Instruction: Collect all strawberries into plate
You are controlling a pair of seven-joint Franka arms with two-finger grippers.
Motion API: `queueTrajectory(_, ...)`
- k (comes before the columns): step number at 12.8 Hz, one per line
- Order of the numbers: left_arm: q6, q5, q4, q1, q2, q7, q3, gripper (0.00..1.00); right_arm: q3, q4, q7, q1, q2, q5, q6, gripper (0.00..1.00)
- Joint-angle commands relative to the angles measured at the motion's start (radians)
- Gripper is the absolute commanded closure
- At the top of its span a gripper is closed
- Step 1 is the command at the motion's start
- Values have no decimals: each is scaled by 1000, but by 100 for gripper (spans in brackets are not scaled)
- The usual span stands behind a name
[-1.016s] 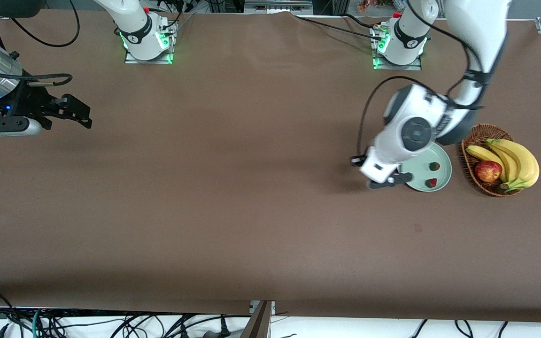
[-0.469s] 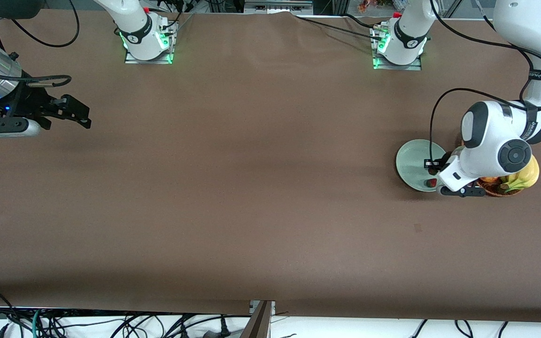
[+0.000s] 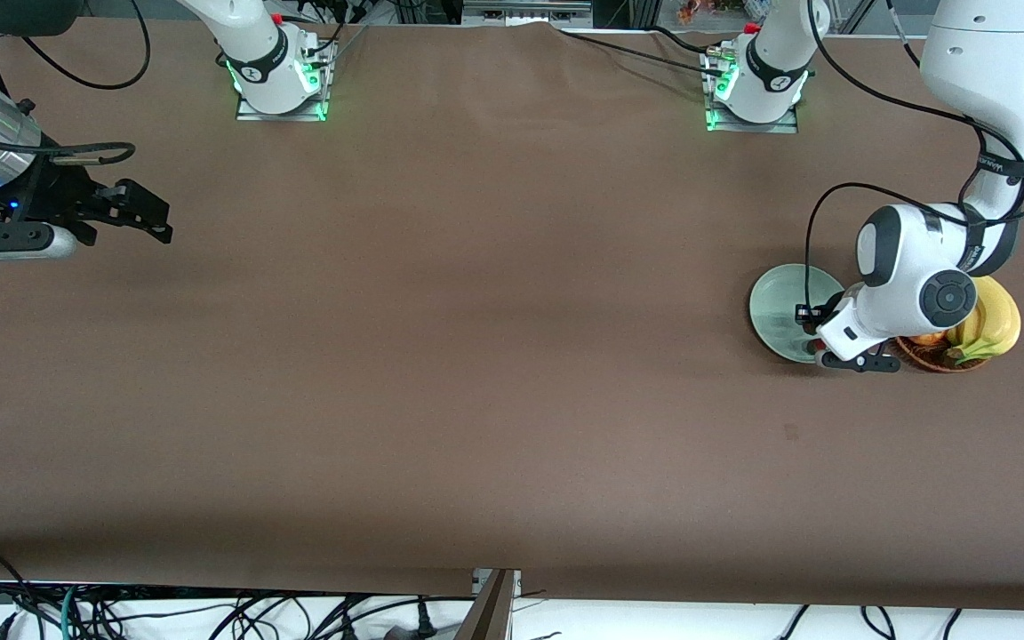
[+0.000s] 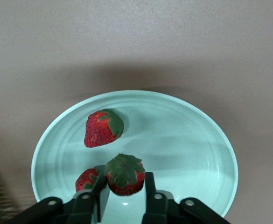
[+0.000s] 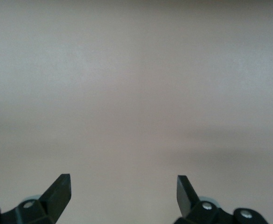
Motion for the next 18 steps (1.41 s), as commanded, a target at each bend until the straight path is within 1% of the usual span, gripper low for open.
queueTrajectory(1,-46,-28,17,-4,-40,51,5,0,11,16,-12,-14,5,-12,-16,0)
queueTrajectory(3,-117,-28,43,-4,-92,54,5,0,11,16,-12,-14,5,-12,-16,0)
queueTrajectory(7,-216,-28,52,-1,-259,82,2,0,11,16,-12,-14,5,-12,-16,0)
queueTrajectory(9,-310,-28,96,-3,-318,83,-7,0,11,16,-14,-16,5,-12,-16,0)
queueTrajectory(12,-434,-26,188,-21,-370,83,-8,0,11,17,-15,-17,3,-10,-12,0)
queueTrajectory(14,-499,-26,271,-69,-373,68,-5,0,11,16,-17,-19,5,-12,-14,0)
queueTrajectory(16,-575,-28,352,-81,-375,60,-8,0,2,11,-18,-20,5,-12,-17,0)
queueTrajectory(17,-621,-29,383,-81,-378,51,-10,0,2,11,-17,-19,3,-12,-22,0)
queueTrajectory(18,-631,-37,389,-81,-397,37,-18,0,2,11,-17,-19,5,-12,-20,0)
